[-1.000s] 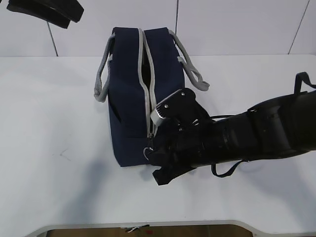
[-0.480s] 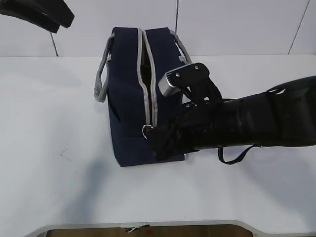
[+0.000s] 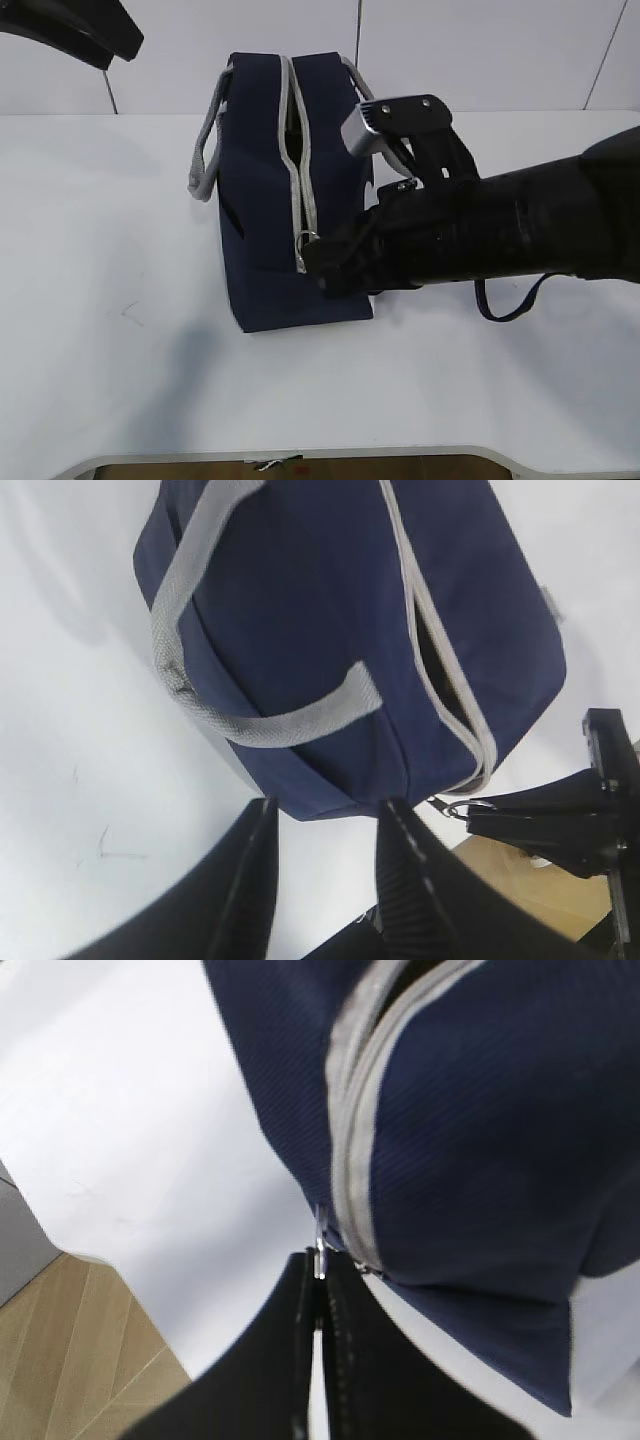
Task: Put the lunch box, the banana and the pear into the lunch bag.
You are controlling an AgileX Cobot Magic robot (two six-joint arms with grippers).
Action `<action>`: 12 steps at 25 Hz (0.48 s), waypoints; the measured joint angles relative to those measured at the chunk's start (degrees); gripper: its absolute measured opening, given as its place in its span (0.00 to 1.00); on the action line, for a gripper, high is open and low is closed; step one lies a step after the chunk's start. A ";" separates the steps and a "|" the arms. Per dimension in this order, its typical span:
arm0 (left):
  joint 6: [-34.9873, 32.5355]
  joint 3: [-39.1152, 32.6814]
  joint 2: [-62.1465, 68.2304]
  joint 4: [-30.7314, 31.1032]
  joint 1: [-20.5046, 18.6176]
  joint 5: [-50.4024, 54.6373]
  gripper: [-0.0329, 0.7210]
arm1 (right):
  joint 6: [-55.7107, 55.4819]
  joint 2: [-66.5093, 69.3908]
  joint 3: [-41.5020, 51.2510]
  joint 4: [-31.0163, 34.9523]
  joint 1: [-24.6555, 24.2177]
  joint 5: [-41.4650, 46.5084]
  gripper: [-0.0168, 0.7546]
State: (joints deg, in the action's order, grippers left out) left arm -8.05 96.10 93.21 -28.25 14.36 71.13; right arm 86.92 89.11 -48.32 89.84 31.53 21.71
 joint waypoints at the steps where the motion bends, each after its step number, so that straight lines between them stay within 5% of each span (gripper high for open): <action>1: 0.00 0.00 0.00 -0.06 0.00 0.00 0.38 | -0.26 -0.31 0.00 0.00 0.00 0.00 0.04; 12: 0.09 -5.91 0.00 4.38 4.72 0.00 0.38 | -2.08 -1.55 -4.76 -0.46 0.00 0.22 0.04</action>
State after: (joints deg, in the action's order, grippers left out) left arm -7.97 90.19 93.21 -23.87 19.07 71.13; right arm 84.83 87.57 -53.08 89.38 31.53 21.93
